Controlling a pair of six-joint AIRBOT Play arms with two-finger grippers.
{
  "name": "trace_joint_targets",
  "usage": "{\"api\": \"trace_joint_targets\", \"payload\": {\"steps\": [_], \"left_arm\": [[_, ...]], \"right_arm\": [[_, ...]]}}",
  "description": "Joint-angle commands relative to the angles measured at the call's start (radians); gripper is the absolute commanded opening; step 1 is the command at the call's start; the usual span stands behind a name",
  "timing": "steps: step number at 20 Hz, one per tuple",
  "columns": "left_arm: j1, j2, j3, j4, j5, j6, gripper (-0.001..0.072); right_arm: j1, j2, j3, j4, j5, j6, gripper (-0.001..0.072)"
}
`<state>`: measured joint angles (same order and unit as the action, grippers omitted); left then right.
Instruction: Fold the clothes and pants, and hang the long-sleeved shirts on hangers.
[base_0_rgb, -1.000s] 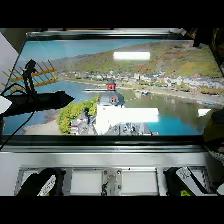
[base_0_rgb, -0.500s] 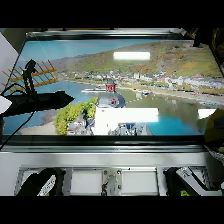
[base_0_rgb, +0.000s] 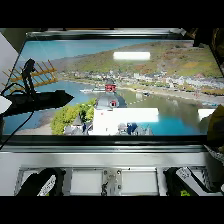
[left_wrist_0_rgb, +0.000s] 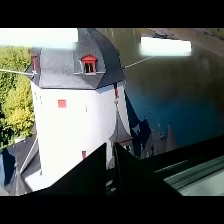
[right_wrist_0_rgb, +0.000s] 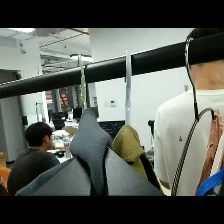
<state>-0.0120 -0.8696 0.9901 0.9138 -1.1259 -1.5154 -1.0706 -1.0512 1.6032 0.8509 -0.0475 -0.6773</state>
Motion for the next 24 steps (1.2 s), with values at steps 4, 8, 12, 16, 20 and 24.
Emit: {"api": "trace_joint_targets", "payload": {"steps": [4, 8, 12, 16, 20, 24], "left_arm": [[0.001, -0.001, 0.000, 0.001, 0.005, 0.000, 0.0049], [0.001, -0.001, 0.000, 0.002, 0.013, 0.000, 0.0050], [0.001, -0.001, 0.000, 0.002, 0.013, 0.000, 0.0050], [0.001, -0.001, 0.000, 0.002, 0.013, 0.001, 0.0049], [0.001, -0.001, 0.000, 0.002, 0.013, 0.001, 0.0049], [0.001, -0.001, -0.001, 0.002, 0.008, 0.001, 0.0049]], "right_arm": [[0.065, 0.008, -0.001, -0.001, -0.137, -0.012, 0.0026], [0.065, 0.023, -0.001, -0.001, -0.135, -0.012, 0.0548], [0.065, 0.068, -0.001, 0.001, -0.121, 0.006, 0.0537], [0.085, 0.117, -0.001, 0.156, -0.067, 0.049, 0.0537], [0.248, 0.134, -0.003, 0.183, -0.068, 0.049, 0.0537], [0.494, 0.106, -0.023, 0.183, -0.065, 0.048, 0.0536]]}}
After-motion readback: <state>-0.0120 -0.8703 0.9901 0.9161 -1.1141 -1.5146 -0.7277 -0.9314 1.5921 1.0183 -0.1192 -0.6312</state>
